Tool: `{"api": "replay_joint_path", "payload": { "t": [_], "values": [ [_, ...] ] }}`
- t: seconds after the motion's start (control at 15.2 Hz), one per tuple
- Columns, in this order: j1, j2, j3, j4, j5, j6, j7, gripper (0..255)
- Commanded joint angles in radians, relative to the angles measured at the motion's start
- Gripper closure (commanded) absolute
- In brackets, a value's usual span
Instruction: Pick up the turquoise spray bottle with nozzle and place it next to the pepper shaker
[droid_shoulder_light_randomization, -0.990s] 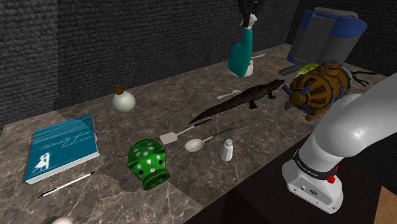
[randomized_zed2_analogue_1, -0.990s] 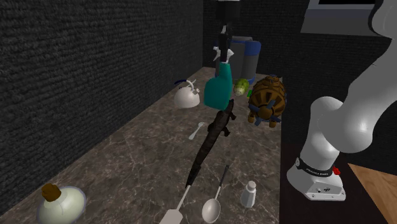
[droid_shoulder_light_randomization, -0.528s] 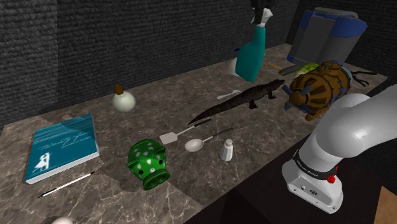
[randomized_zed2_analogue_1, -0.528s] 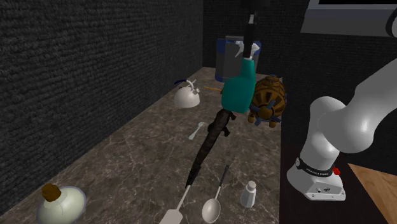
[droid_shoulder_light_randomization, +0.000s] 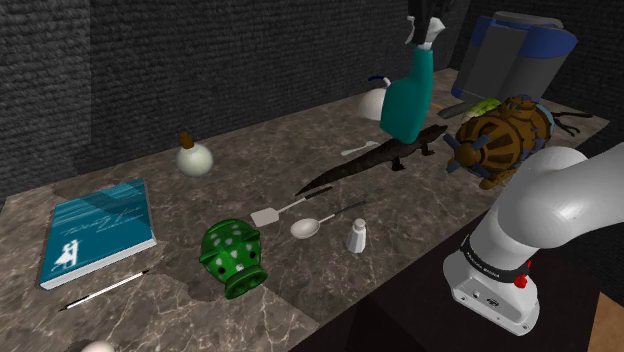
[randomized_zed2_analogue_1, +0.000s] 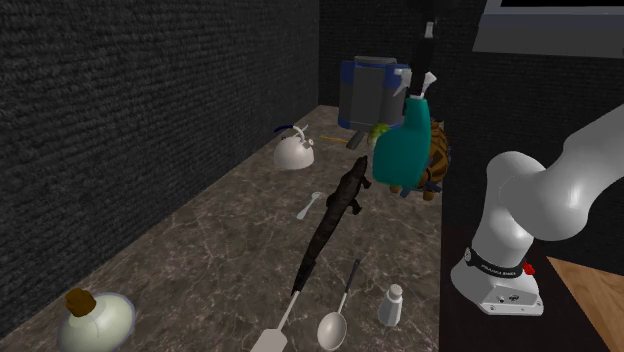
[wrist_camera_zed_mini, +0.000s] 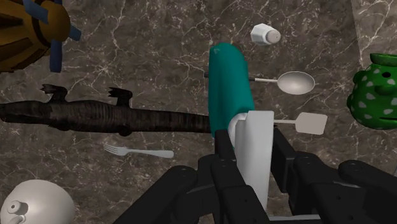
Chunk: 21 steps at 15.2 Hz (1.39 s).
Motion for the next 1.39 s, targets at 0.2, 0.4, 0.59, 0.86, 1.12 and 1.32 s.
{"api": "replay_joint_path", "payload": {
  "t": [0.2, 0.4, 0.59, 0.86, 1.12, 1.32],
  "values": [
    [0.002, -0.040, 0.002, -0.100, 0.003, 0.061, -0.001, 255],
    [0.003, -0.061, 0.003, -0.157, 0.004, 0.096, -0.002, 255],
    [0.003, -0.080, 0.003, -0.212, 0.005, 0.132, -0.003, 255],
    [0.005, -0.104, 0.005, -0.283, 0.007, 0.179, -0.004, 255],
    [0.006, -0.124, 0.007, -0.351, 0.009, 0.227, -0.005, 255],
    [0.007, -0.138, 0.008, -0.400, 0.011, 0.262, -0.006, 255]
  ]
}}
